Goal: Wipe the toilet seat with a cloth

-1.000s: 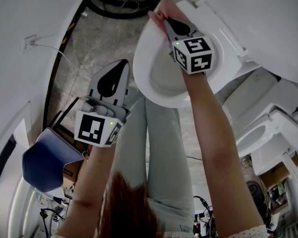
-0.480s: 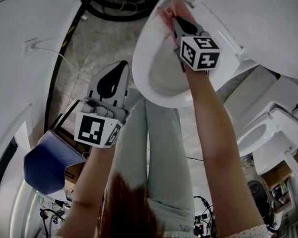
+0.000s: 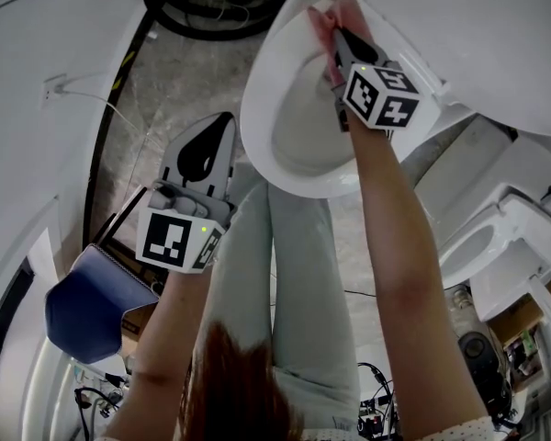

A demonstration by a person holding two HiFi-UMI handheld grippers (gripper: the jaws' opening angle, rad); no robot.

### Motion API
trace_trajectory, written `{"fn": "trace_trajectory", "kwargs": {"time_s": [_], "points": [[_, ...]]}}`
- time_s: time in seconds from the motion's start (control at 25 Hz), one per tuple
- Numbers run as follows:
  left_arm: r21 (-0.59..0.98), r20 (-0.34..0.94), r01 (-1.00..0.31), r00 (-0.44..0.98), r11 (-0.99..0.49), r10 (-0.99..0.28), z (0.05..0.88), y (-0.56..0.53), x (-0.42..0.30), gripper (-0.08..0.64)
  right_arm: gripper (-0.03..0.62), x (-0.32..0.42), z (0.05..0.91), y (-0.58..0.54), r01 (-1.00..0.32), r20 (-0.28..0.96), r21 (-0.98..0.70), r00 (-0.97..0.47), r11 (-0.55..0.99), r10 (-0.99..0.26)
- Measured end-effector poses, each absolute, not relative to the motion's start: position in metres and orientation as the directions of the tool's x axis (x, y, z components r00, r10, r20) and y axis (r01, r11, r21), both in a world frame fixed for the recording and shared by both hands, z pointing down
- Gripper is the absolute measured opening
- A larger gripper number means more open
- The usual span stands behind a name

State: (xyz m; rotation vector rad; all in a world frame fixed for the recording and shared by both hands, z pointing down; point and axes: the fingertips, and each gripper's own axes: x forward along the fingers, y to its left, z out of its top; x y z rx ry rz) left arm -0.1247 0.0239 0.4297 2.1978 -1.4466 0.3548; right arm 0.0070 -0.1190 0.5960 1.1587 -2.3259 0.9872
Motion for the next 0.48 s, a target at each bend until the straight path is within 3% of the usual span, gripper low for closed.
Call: {"fn": "trace_trajectory", "kwargs": {"time_s": [0.2, 0.48], "points": [[0.252, 0.462, -0.909, 0.415, -0.333, -0.784, 0.429, 0.026, -0.119, 0.005, 0.017, 0.038, 0.595, -0.126, -0.823, 0.558, -0.493, -0.549, 0.284, -0.623], [0.255, 0.458, -0.905, 0.422, -0.340, -0.782, 0.429, 0.026, -0.115, 0.005, 0.017, 0.053, 0.589, -0.130, -0.835, 0.567, -0.482, -0.527, 0.263, -0.633]]}}
